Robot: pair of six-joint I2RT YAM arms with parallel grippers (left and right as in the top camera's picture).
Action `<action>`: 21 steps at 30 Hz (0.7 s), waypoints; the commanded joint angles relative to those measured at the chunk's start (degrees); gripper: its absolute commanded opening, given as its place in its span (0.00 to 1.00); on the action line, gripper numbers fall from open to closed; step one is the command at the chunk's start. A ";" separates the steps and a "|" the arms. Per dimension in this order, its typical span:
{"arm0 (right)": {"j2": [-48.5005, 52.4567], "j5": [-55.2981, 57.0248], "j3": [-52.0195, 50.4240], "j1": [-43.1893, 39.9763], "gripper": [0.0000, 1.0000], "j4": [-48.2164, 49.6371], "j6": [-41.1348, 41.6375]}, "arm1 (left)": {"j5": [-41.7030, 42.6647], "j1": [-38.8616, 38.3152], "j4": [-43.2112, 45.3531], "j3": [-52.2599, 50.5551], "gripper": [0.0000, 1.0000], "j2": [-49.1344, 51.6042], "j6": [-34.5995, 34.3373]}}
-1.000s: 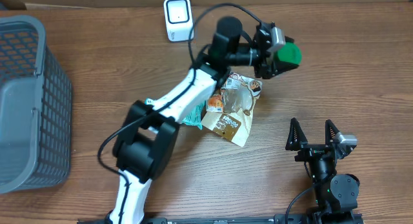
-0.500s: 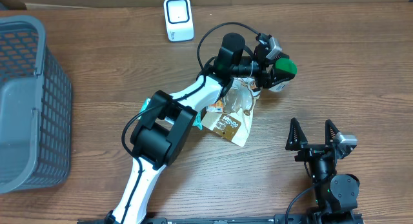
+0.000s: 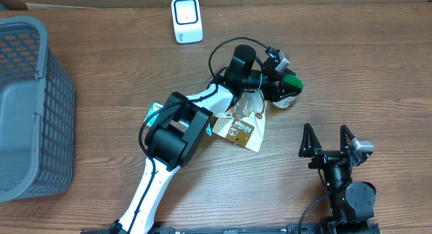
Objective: Scan the item barcode
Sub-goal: 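Lift the jar out and carry it right of the pouch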
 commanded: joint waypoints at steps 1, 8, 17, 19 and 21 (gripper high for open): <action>-0.46 0.13 -0.61 -0.37 1.00 0.22 -0.07 | 1.07 0.15 -1.99 0.70 0.33 0.68 -0.09; -0.46 0.13 -0.61 -0.37 1.00 0.22 -0.07 | 0.55 1.57 -9.70 0.70 0.70 0.68 -0.09; -0.46 0.13 -0.61 -0.37 1.00 0.22 -0.07 | 1.86 2.93 -10.27 0.70 1.00 0.68 -0.11; -0.46 0.13 -0.61 -0.37 1.00 0.22 -0.07 | 2.10 3.13 -10.29 0.70 1.00 0.68 -0.11; -0.46 0.13 -0.61 -0.37 1.00 0.22 -0.07 | 3.10 3.39 -10.14 0.70 1.00 0.68 -0.11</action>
